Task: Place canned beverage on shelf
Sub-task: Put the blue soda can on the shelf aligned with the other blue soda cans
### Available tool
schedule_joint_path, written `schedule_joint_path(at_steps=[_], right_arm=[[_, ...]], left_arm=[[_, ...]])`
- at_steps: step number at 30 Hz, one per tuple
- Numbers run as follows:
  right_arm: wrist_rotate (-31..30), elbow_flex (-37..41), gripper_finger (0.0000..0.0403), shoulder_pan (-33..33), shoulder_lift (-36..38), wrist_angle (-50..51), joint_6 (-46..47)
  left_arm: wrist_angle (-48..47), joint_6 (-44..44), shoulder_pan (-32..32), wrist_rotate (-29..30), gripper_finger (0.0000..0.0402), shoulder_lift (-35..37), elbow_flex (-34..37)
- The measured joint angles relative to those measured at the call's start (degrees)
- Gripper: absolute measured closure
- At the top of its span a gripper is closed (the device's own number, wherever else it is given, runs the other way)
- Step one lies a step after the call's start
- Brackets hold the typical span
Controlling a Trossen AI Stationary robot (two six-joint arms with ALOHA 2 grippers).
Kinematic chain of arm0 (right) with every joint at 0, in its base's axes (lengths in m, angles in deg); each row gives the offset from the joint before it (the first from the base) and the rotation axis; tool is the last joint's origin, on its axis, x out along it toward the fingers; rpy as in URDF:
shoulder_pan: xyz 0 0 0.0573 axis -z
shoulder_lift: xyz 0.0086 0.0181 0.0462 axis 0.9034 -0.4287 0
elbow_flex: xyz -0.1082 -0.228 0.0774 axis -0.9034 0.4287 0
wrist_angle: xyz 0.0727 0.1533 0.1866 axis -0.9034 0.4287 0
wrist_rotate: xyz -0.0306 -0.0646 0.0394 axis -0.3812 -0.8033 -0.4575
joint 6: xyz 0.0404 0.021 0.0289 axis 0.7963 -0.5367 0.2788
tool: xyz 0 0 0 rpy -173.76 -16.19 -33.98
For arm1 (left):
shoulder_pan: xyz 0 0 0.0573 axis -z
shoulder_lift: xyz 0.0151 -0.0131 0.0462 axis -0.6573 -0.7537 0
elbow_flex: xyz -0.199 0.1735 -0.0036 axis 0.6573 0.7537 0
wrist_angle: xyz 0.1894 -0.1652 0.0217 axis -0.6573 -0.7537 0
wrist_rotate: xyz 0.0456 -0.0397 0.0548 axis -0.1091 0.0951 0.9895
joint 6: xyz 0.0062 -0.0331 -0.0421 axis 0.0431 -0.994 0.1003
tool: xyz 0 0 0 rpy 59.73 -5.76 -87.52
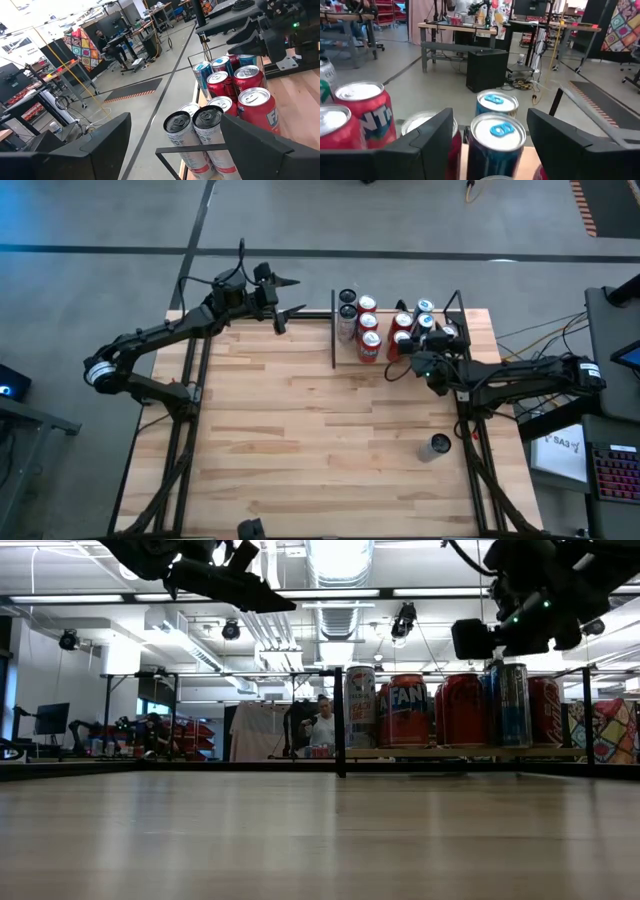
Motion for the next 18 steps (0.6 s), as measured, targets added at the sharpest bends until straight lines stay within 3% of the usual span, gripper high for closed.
schedule_joint_path(at_steps=[14, 18], right_arm=[[0.8, -10.8, 0.0159, -5.8, 0.0, 0.0, -11.5], [5.4, -14.6, 0.0166, -8.3, 0.0, 0.4, -13.9]], left_arm=[[-2.2, -3.3, 0.1, 0.0, 0.0109, 1.3, 0.0], [-2.7, -5.8, 0.9, 0.0, 0.0109, 1.8, 0.0]])
